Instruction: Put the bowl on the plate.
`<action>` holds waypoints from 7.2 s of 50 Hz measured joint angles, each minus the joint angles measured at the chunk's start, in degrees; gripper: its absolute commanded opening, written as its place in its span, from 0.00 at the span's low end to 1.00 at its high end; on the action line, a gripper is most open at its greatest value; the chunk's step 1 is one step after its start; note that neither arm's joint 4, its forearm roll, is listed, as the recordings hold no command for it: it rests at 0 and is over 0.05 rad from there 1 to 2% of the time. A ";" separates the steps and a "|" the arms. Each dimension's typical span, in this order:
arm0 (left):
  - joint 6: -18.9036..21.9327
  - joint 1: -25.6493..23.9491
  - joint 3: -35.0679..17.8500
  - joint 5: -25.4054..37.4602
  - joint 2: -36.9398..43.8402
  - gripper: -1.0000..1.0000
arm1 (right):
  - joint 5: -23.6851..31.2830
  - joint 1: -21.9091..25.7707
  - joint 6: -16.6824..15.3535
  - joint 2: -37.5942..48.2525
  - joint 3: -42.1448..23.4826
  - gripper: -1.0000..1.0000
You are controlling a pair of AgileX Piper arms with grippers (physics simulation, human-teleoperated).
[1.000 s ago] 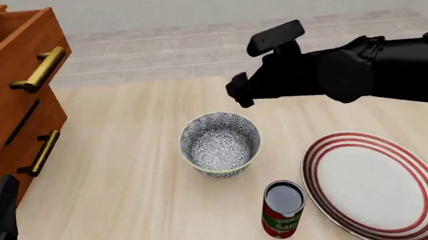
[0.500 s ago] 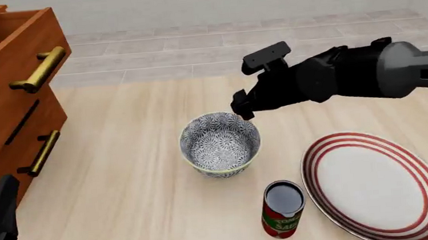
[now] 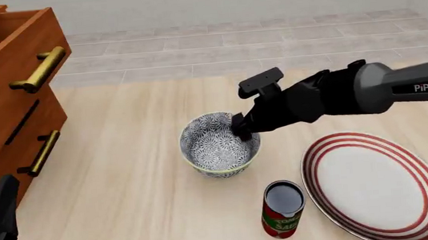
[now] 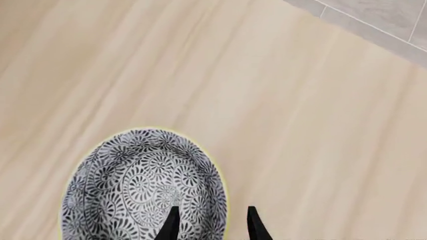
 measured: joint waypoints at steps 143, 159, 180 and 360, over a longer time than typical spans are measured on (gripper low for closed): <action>0.00 0.00 0.00 0.00 0.00 1.00 | 2.23 -6.24 3.02 -20.95 7.87 0.00; 0.00 0.00 0.00 0.00 0.00 1.00 | 3.39 -9.87 3.34 -27.65 12.74 0.00; 0.00 0.00 0.00 0.00 0.00 1.00 | 7.26 -15.60 3.10 -37.32 18.40 0.00; 0.00 0.00 0.00 0.00 0.00 1.00 | 7.67 -41.65 -2.63 -47.55 35.41 1.00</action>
